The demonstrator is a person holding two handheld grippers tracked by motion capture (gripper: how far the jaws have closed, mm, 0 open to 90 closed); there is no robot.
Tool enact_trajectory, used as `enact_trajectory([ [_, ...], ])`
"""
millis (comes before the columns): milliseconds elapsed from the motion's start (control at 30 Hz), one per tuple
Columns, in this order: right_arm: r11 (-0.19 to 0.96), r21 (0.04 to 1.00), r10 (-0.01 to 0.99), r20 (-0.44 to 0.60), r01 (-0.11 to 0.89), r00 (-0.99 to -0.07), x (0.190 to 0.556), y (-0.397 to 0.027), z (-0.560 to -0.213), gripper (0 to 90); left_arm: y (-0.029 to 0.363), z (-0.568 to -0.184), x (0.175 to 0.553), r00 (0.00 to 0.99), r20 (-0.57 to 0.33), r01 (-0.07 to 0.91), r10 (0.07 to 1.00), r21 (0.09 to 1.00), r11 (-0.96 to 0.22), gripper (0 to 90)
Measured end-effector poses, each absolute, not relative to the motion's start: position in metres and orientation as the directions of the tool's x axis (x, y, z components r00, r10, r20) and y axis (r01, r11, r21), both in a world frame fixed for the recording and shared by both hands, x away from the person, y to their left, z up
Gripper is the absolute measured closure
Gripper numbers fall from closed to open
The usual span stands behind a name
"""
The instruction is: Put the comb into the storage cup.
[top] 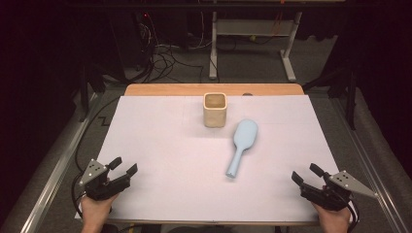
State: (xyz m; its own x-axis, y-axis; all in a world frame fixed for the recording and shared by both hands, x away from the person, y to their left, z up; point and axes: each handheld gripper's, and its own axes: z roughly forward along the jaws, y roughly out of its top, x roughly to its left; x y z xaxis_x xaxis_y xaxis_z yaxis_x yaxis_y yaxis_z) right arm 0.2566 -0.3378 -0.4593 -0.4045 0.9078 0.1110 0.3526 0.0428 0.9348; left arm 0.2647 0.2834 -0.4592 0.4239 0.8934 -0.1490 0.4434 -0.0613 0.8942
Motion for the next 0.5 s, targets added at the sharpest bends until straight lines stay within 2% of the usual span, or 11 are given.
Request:
enact_trajectory([
  [300,0.066,0.928,0.916,0.090,0.367,-0.391,0.2573,-0.3360,-0.4597,23.5,0.2832,-0.4591,0.2643,0.423,-0.153,0.442,0.893,0.895,-0.056,32.4],
  [500,0.054,0.931,0.917,0.097,0.361,-0.387,0.2576,-0.3362,-0.4590,18.9,0.2831,-0.4591,0.2641,0.421,-0.152,0.441,0.894,0.896,-0.056,32.2],
])
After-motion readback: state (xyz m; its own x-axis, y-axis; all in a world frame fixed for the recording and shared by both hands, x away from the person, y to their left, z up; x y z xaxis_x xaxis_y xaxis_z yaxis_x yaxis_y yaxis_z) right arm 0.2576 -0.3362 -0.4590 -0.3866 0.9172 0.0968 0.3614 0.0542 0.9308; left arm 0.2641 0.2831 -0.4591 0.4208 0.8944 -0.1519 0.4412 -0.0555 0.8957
